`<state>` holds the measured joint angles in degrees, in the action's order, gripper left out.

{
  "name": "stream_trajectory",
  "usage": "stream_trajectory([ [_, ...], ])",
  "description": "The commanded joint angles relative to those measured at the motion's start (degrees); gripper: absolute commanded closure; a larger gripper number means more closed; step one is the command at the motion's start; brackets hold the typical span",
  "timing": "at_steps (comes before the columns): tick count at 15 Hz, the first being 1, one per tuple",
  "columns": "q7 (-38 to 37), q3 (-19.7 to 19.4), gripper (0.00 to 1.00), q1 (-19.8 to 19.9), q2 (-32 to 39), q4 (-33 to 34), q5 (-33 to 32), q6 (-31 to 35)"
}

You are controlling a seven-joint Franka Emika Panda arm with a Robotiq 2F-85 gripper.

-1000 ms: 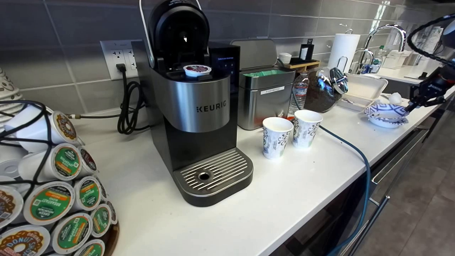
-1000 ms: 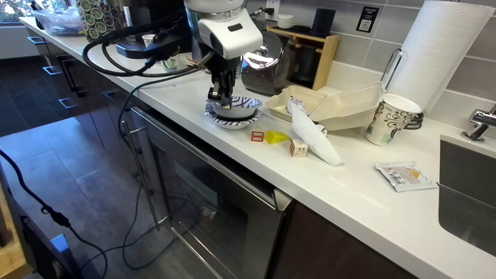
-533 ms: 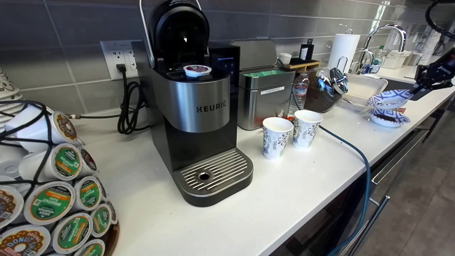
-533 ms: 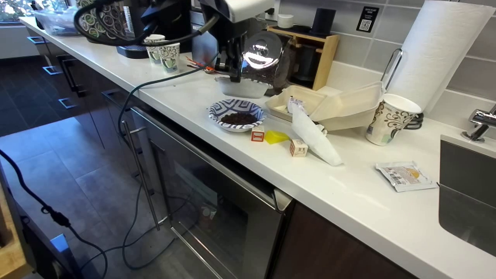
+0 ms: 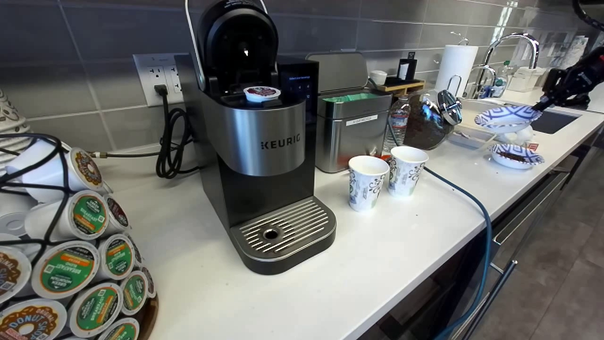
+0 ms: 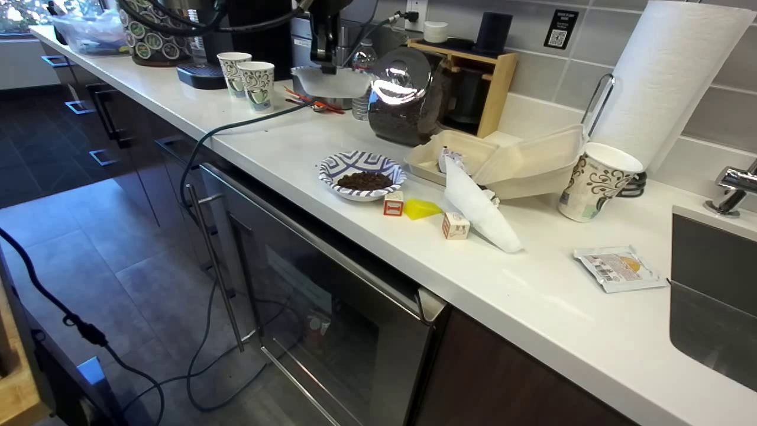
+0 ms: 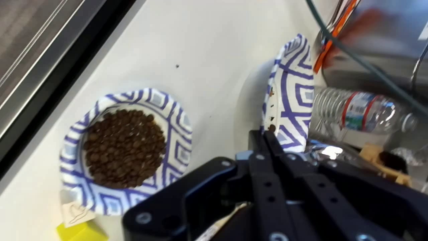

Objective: Move the tissue to the right then unstack the bowls

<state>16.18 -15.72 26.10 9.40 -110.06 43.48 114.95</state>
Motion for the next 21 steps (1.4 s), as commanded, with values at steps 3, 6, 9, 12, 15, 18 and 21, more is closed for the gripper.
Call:
stream_trajectory([
  [3, 8.5, 1.3, 0.99, -4.8, -4.4, -4.6, -1.8, -6.3],
  [6, 10.1, 3.2, 0.99, -8.2, -2.2, -5.3, -1.4, -2.4],
  [9, 10.0, 4.9, 0.99, -10.3, 0.7, -5.0, 0.3, -0.5],
  [12, 8.1, 5.8, 0.99, -11.0, 4.9, -3.3, 0.6, 2.5],
  [15, 6.5, 5.8, 0.99, -10.0, 8.6, -1.9, 0.8, 4.4],
  [18, 3.9, 5.4, 0.99, -8.1, 11.6, -0.1, 1.7, 3.9],
  [21, 1.9, 4.6, 0.64, -5.2, 12.7, 2.3, 2.8, 1.8],
])
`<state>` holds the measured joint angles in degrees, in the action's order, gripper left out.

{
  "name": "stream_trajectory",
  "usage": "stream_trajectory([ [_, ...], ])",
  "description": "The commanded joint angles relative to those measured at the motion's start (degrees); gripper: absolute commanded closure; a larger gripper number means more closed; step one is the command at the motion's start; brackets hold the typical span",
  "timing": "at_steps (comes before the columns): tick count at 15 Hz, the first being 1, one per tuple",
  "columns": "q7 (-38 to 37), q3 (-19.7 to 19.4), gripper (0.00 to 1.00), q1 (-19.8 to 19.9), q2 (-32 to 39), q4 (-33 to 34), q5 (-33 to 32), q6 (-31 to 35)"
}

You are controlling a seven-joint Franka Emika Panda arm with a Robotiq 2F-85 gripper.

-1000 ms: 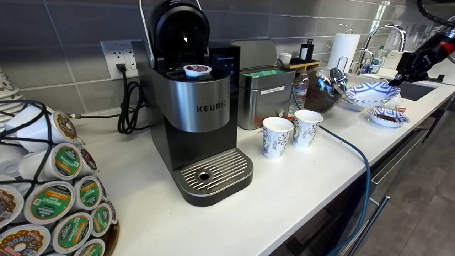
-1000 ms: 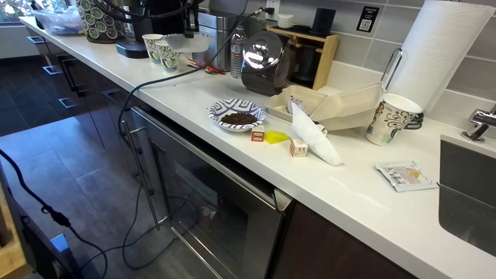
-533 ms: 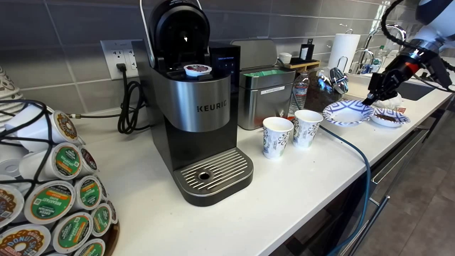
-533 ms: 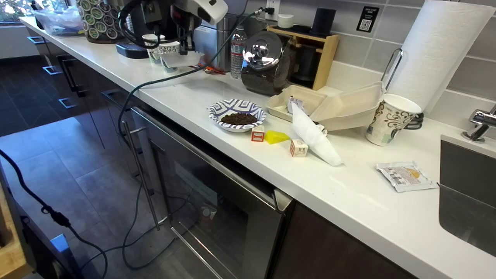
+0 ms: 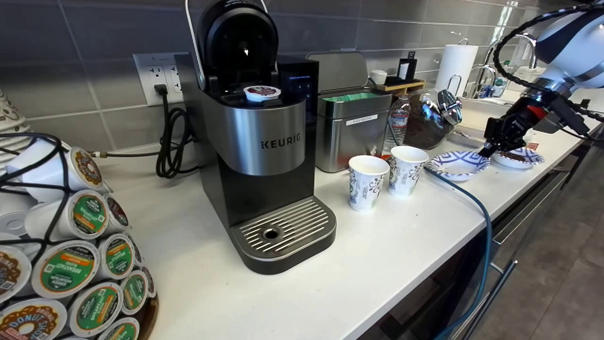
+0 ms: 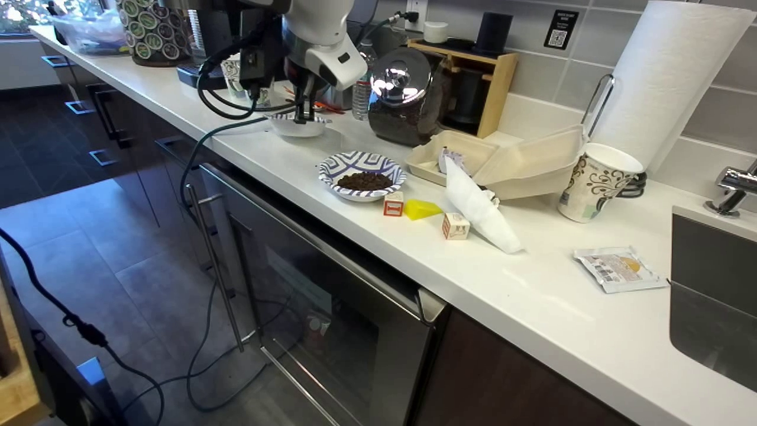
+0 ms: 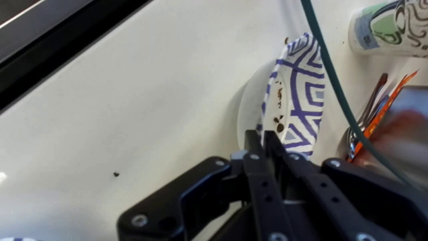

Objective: Move the tissue to the right then unstack the bowls

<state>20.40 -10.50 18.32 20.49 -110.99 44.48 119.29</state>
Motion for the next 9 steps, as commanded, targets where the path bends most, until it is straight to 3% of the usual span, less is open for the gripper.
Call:
stream_trajectory([
  [1, -2.3, -1.0, 0.57, 3.5, 1.6, 3.8, 1.8, -3.0],
  [4, -1.0, -3.9, 0.35, 7.1, -1.3, 4.4, -1.3, -6.9],
  [7, 7.9, -7.6, 0.12, 9.8, -8.0, 0.0, -4.7, -4.2],
  [8, 3.4, -6.1, 0.29, 8.8, -2.6, 4.5, -2.6, -5.3],
  [9, 5.6, -7.2, 0.22, 9.8, -4.3, 3.8, -3.4, -5.3],
])
